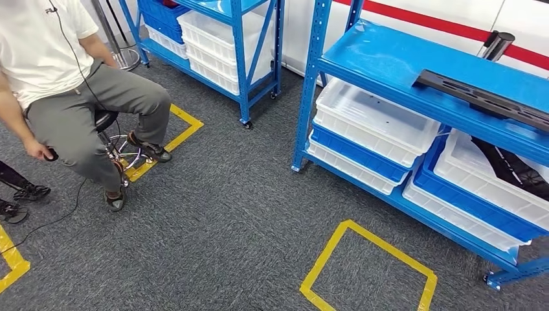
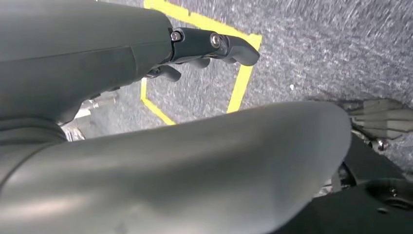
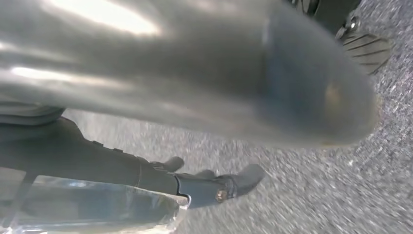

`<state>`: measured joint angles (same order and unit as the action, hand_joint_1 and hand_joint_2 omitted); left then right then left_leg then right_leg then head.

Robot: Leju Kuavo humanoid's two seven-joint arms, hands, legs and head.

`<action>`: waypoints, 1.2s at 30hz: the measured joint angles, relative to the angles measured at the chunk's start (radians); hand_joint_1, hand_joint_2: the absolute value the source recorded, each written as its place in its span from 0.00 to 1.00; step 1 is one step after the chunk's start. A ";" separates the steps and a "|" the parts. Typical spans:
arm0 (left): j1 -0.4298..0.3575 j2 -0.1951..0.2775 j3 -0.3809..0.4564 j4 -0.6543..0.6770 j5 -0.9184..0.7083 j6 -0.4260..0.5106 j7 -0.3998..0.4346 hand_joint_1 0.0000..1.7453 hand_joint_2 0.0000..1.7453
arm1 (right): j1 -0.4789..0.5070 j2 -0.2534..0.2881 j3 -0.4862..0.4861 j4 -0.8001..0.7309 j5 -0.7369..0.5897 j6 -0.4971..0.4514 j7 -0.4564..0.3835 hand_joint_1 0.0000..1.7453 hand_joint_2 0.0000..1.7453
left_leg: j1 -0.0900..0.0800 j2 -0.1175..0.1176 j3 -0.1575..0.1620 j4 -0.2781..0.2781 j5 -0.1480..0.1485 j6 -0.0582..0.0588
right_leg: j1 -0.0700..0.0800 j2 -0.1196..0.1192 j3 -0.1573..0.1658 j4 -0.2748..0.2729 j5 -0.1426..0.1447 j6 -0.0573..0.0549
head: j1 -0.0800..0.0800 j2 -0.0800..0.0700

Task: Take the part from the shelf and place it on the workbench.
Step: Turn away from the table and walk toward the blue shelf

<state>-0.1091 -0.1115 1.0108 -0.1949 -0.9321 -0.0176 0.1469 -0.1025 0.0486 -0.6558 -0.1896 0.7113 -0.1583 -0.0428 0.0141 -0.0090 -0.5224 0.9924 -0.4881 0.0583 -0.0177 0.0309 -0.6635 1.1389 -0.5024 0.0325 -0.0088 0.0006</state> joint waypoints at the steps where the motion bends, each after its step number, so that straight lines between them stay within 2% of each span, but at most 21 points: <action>1: 0.001 0.000 0.000 0.000 0.000 0.000 0.000 0.00 0.00 | -0.001 0.001 -0.001 0.000 0.000 0.002 0.001 0.00 0.00 | -0.002 0.017 -0.002 0.000 0.000 0.002 | -0.001 -0.013 -0.034 0.072 -0.032 -0.002 | 0.002 0.000; 3: 0.002 0.000 0.001 0.000 -0.001 -0.002 -0.001 0.00 0.00 | -0.001 0.001 -0.003 0.000 0.001 0.004 0.006 0.00 0.00 | -0.004 0.048 -0.005 0.001 0.000 0.002 | -0.003 -0.020 -0.066 0.155 -0.060 0.005 | 0.002 0.000; 4: 0.002 0.000 0.001 0.000 -0.002 -0.004 -0.001 0.00 0.00 | 0.001 0.001 -0.005 0.000 0.001 0.004 0.009 0.00 0.00 | -0.004 0.063 -0.005 0.001 -0.001 0.001 | -0.004 -0.023 -0.051 0.140 -0.051 0.014 | 0.004 0.000; 7: 0.001 0.000 0.001 0.000 -0.004 -0.008 -0.004 0.00 0.00 | 0.003 -0.001 -0.011 0.000 0.001 0.004 0.012 0.00 0.00 | -0.008 0.100 0.002 0.002 -0.006 -0.009 | -0.004 -0.081 0.075 -0.070 0.013 0.031 | 0.005 0.000; 9: 0.000 0.001 0.002 0.000 -0.005 -0.009 -0.006 0.00 0.00 | 0.001 0.000 -0.012 0.000 0.001 0.005 0.012 0.00 0.00 | -0.013 0.120 0.009 0.003 -0.013 -0.021 | 0.001 -0.111 0.113 -0.140 0.031 0.018 | 0.003 0.000; 11: -0.005 0.002 0.002 0.000 -0.006 -0.010 -0.007 0.00 0.00 | 0.002 0.000 -0.014 0.000 0.001 0.005 0.013 0.00 0.00 | -0.011 0.138 0.015 0.003 -0.017 -0.033 | 0.004 -0.092 0.108 -0.140 0.034 0.001 | 0.001 0.000; 12: -0.008 0.002 0.003 0.000 -0.007 -0.010 -0.007 0.00 0.00 | 0.003 0.000 -0.015 0.000 0.001 0.005 0.013 0.00 0.00 | -0.008 0.129 0.017 0.008 -0.025 -0.042 | 0.000 -0.080 0.109 -0.142 0.036 -0.006 | 0.001 0.000; 14: -0.010 0.002 0.003 0.000 -0.009 -0.012 -0.008 0.00 0.00 | 0.004 0.001 -0.016 0.000 0.001 0.006 0.013 0.00 0.00 | -0.003 0.075 -0.002 0.065 -0.069 -0.055 | -0.008 -0.056 0.113 -0.145 0.042 -0.023 | -0.003 0.000; 15: -0.008 0.002 0.004 0.000 -0.010 -0.013 -0.008 0.00 0.00 | 0.004 0.001 -0.017 0.000 0.001 0.006 0.013 0.00 0.00 | -0.001 0.041 -0.027 0.124 -0.105 -0.058 | -0.009 -0.044 0.113 -0.145 0.045 -0.028 | -0.005 0.000; 17: -0.005 0.002 0.005 0.000 -0.015 -0.014 -0.010 0.00 0.00 | 0.003 0.001 -0.019 0.000 0.001 0.008 0.014 0.00 0.00 | 0.000 0.012 -0.089 0.255 -0.163 -0.057 | -0.006 -0.017 0.111 -0.144 0.047 -0.034 | -0.005 0.000; 19: -0.001 0.002 0.006 0.000 -0.022 -0.015 -0.014 0.00 0.00 | 0.006 0.000 -0.021 0.000 0.001 0.012 0.014 0.00 0.00 | 0.000 0.008 -0.111 0.285 -0.149 -0.055 | -0.004 0.014 0.111 -0.143 0.048 -0.034 | -0.006 0.000; 20: 0.000 0.002 0.006 0.000 -0.025 -0.015 -0.016 0.00 0.00 | 0.007 0.000 -0.022 0.000 0.001 0.013 0.013 0.00 0.00 | 0.001 0.004 -0.095 0.243 -0.114 -0.053 | -0.004 0.029 0.113 -0.143 0.048 -0.034 | -0.005 0.000; 22: 0.001 0.004 0.007 0.000 -0.030 -0.016 -0.021 0.00 0.50 | 0.007 0.002 -0.024 0.000 0.001 0.016 0.014 0.00 0.00 | 0.005 -0.036 -0.039 0.106 -0.037 -0.046 | -0.003 0.057 0.115 -0.140 0.048 -0.032 | -0.005 0.000; 24: 0.000 0.007 0.007 0.000 -0.035 -0.017 -0.024 0.00 1.00 | 0.005 0.003 -0.025 0.000 0.003 0.017 0.014 0.00 0.00 | 0.006 -0.075 -0.008 0.024 -0.007 -0.040 | -0.001 0.079 0.108 -0.138 0.050 -0.025 | -0.005 0.000; 26: -0.003 0.008 0.007 0.000 -0.040 -0.020 -0.027 0.00 1.00 | 0.006 0.003 -0.026 0.000 0.007 0.017 0.014 0.00 0.00 | 0.001 -0.070 -0.007 0.013 -0.007 -0.031 | -0.002 0.099 0.095 -0.142 0.056 -0.009 | -0.006 0.000; 28: -0.006 0.008 0.007 0.000 -0.042 -0.023 -0.028 0.00 0.50 | 0.010 0.002 -0.027 0.000 0.009 0.015 0.014 0.00 0.00 | 0.001 -0.047 -0.004 0.000 0.005 -0.016 | 0.000 0.078 0.080 -0.128 0.051 0.001 | -0.005 0.000; 30: -0.004 0.008 0.007 0.000 -0.044 -0.024 -0.031 0.00 0.00 | 0.009 0.001 -0.028 0.000 0.012 0.013 0.014 0.00 0.00 | 0.004 -0.023 -0.004 -0.010 0.013 -0.006 | 0.002 0.018 0.039 -0.046 0.005 -0.004 | -0.002 0.000; 31: -0.002 0.008 0.007 0.000 -0.047 -0.024 -0.035 0.00 0.00 | 0.008 0.001 -0.028 0.000 0.015 0.012 0.014 0.00 0.00 | 0.002 -0.012 -0.005 -0.010 0.014 -0.004 | 0.002 -0.004 0.005 0.022 -0.029 -0.006 | -0.001 0.000; 33: 0.002 0.009 0.007 0.000 -0.053 -0.024 -0.054 0.00 0.00 | 0.009 0.001 -0.028 0.000 0.019 0.012 0.014 0.00 0.00 | 0.002 0.009 -0.008 -0.010 0.014 -0.004 | -0.003 -0.018 -0.049 0.143 -0.076 -0.001 | 0.000 0.000; 34: 0.002 0.009 0.007 0.000 -0.054 -0.024 -0.067 0.00 0.00 | 0.012 0.001 -0.028 0.000 0.021 0.012 0.014 0.00 0.00 | 0.002 0.017 -0.009 -0.009 0.014 -0.004 | -0.006 -0.020 -0.048 0.154 -0.076 0.008 | 0.001 0.000; 36: 0.002 0.008 0.007 0.000 -0.054 -0.024 -0.089 0.00 0.00 | 0.017 -0.001 -0.028 0.000 0.024 0.012 0.014 0.00 0.00 | 0.005 0.025 -0.006 -0.008 0.013 -0.008 | -0.012 -0.024 0.018 0.051 -0.036 0.031 | 0.001 0.000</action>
<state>-0.1073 -0.1030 1.0178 -0.1946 -0.9862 -0.0416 0.0577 -0.0857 0.0477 -0.6836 -0.1896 0.7350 -0.1465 -0.0291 0.0189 0.0164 -0.5289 0.9840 -0.4750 0.0499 -0.0296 0.0067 -0.6456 1.1895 -0.5379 0.0634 -0.0073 0.0008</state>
